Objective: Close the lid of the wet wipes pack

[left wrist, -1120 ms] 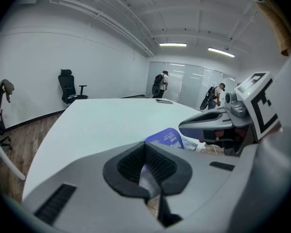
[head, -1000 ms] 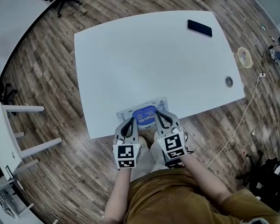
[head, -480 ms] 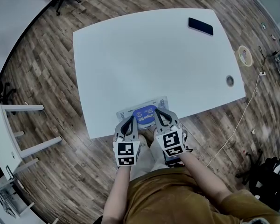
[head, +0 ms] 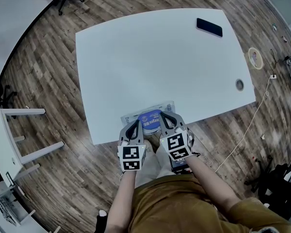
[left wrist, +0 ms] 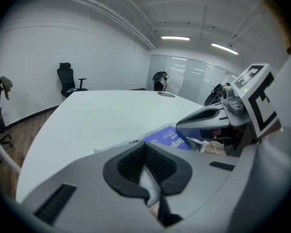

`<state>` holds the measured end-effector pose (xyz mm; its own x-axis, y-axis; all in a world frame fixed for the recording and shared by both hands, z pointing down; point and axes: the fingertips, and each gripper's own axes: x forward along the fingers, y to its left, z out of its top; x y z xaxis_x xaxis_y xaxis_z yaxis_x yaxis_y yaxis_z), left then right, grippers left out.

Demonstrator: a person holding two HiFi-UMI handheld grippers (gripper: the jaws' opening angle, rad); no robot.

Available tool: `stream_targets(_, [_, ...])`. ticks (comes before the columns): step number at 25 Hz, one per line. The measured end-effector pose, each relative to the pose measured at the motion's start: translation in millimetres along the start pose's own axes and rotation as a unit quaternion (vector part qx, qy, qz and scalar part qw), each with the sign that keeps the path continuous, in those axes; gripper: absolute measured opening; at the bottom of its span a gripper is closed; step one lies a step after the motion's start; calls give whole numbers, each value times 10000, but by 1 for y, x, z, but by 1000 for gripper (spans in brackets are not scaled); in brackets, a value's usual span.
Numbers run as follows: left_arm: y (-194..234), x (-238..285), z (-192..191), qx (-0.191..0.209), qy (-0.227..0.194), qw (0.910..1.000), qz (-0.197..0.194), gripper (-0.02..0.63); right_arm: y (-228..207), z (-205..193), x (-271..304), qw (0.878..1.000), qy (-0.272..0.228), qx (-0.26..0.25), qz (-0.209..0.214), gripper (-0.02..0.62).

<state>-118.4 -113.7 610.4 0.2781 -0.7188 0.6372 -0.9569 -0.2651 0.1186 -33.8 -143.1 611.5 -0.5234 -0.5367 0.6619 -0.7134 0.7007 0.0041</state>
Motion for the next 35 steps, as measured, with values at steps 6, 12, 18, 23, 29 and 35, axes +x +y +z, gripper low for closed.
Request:
stream_targets(6, [1,4,-4,-81,169,9998,-35,-6,0,-3,3,9999,79,108,65,8])
stream_targets(12, [0,5,-5,-109,230,9997,-34,-6,-1,-5,4,9998,123,164,61,9])
stream_targets(18, [3,6,-6,-147,232,9996,-28,-6,-1,-5,7,9997,111,198,89,8])
stream_targets(23, [3,4,-3,-102,286,9995,-16,-6,-1,-5,5,9992,142,298,226,8])
stream_targets(29, [-4,-3,4,149,255,9995,76,-6,-1,2,-3,9991,-166,284,259,8])
stream_targets(35, [-4,-12,11,155,94,9998,127,-6,2,1,-13,9992,-216,246,221,9])
